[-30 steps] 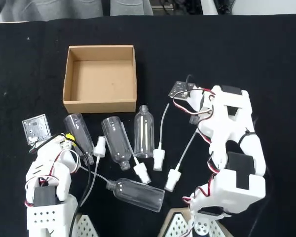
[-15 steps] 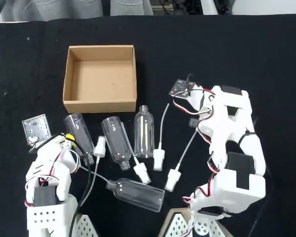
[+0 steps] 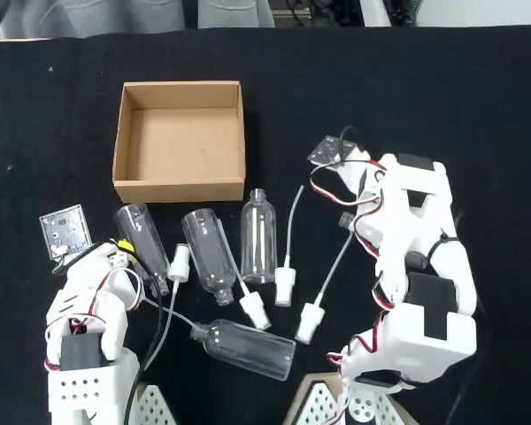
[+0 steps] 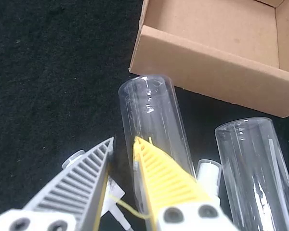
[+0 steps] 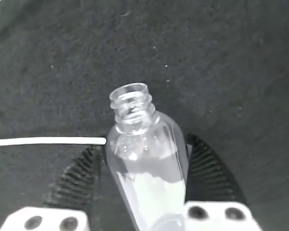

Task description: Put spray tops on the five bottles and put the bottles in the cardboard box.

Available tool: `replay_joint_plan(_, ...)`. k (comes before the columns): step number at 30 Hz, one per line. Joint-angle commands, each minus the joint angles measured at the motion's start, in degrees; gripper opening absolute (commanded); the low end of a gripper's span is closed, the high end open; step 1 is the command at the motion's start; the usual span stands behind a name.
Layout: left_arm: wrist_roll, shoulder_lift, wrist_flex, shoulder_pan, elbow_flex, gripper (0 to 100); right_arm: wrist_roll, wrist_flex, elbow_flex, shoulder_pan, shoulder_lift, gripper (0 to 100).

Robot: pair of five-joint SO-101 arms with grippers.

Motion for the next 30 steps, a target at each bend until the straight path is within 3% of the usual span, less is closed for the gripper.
replay_joint_plan(1, -0.3, -0.4, 0.3, -0.5, 1.3, 6, -2.9, -0.4, -0.3, 1.8, -0.4, 10.4)
replay_joint_plan(12, -0.3, -0.4, 0.3, -0.5, 1.3, 6, -12.6, -0.2, -0.4, 1.5, -0.7, 10.3)
replay_joint_plan(30, -0.3, -0.4, 0.3, -0.5, 1.3, 6, -25.3, 12.2, -0.3, 0.0, -9.5, 10.3)
